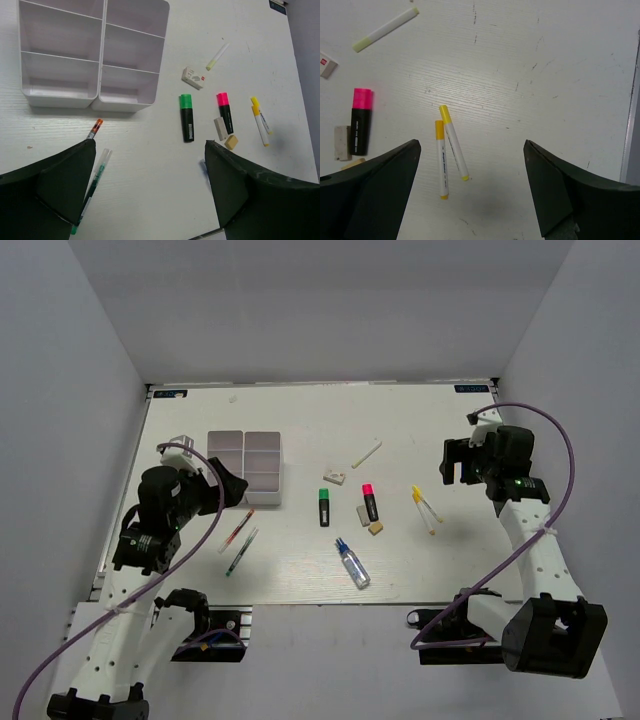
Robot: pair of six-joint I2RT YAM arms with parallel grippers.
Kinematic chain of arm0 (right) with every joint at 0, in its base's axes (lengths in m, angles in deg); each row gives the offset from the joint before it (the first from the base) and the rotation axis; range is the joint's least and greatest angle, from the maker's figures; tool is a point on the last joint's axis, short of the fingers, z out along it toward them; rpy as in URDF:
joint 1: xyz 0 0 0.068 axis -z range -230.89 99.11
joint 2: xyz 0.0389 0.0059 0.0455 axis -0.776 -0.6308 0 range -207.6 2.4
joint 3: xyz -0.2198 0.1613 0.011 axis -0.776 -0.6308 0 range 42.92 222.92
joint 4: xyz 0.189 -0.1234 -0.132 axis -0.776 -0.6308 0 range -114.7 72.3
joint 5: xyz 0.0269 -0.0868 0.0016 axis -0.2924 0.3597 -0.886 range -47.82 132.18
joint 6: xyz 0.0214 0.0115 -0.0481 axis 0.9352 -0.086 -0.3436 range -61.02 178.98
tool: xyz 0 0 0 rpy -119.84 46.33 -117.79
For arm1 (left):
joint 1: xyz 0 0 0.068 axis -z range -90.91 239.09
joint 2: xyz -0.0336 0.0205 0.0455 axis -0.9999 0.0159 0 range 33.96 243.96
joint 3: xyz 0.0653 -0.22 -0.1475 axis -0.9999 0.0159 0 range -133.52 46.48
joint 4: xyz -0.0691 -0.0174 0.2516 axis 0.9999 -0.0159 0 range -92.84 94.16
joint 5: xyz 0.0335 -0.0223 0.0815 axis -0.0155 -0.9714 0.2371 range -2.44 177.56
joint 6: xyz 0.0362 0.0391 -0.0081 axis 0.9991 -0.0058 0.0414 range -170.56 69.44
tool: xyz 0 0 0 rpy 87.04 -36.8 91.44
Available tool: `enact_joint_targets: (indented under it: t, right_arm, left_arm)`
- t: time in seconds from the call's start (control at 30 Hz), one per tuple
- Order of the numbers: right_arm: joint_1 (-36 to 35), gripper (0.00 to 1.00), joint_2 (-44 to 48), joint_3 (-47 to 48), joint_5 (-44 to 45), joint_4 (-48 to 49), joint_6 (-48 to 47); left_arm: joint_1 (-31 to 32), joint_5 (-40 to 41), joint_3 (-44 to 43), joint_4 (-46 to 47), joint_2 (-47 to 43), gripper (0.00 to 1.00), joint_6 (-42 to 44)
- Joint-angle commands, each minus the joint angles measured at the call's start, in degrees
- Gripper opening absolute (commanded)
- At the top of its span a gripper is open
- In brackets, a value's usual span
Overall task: Sort the stationery into containers
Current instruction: Move the pen to the center of the board.
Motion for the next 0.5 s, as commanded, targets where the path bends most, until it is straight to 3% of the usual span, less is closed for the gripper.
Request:
enact_joint_targets:
  t: [0.0,0.27,0.37,0.47]
  right_arm:
    - [0.2,0.90,1.3,-0.3,-2.0,-0.4,-1.0]
    - [0.2,0.90,1.5,2.1,-9.9,-9.1,-15.9]
    - [0.2,0.90,2.1,2.4,-8.1,-9.9,-17.8]
    - [0.2,0.90,2.7,3.0,-4.5,-10.4,-18.5]
  left_arm:
    - [0.2,-2.6,-0.9,-0.4,1.0,1.00,0.9]
    - [0.2,-2.6,-0.3,-3.7,2.8,1.00,1.4]
    - [0.2,-2.6,0.4,-3.7,2.8,0.93,0.9]
    - [0.7,-2.6,0.4,-4.8,3.9,0.76,0.9]
